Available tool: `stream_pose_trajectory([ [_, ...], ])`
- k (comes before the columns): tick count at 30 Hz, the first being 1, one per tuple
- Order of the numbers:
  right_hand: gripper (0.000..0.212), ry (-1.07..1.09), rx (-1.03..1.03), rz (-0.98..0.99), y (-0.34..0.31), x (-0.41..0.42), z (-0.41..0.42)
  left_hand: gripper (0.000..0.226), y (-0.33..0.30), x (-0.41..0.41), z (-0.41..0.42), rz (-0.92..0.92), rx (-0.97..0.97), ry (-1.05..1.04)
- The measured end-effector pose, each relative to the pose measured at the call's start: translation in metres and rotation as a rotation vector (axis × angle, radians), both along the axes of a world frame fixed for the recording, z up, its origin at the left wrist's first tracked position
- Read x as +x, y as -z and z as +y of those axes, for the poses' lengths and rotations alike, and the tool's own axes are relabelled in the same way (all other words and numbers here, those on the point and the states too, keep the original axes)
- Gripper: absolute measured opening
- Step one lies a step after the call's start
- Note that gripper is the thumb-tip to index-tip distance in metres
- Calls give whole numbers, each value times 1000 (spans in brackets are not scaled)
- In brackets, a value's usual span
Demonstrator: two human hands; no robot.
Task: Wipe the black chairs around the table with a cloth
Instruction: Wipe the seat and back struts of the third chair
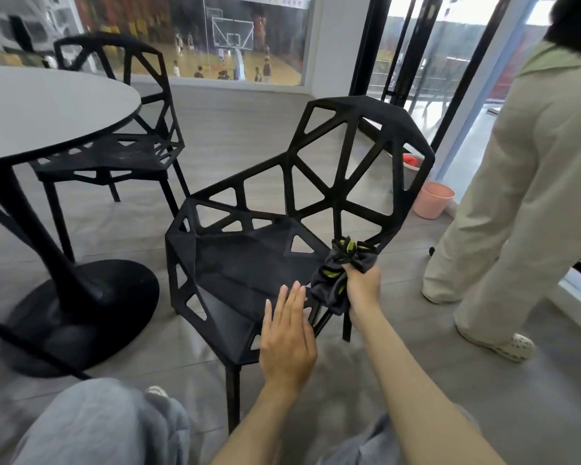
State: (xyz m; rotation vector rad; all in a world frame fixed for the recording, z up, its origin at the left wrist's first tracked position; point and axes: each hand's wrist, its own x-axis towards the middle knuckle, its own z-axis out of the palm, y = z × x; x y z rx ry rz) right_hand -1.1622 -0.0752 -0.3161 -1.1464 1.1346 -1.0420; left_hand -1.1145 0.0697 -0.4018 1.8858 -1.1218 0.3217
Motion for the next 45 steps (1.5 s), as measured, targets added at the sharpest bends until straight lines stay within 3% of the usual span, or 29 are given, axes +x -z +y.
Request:
stream_pose_trajectory([
  [8,35,19,74,-153,8,32,48,51,-4,106,35,-159,41,184],
  [13,28,-77,118,-211,6,42,66,46,-9,162,43,-296,152,110],
  [17,27,198,21,-133,-16,16,59,43,-15,171,42,-343,188,-45],
  [20,48,273,-232,24,-45,-16,35,42,-31,153,27,-281,138,-26],
  [22,38,229,-342,155,-69,-28,10,43,-42,137,10,-225,141,4],
  [27,41,88,-403,303,-103,-26,-28,46,-49,107,-30,43,211,-2],
  [31,17,2,-448,433,-91,-8,-15,54,-47,107,-34,68,257,-60],
  [45,9,-61,-472,433,-90,39,-14,61,-60,165,-18,323,463,40],
])
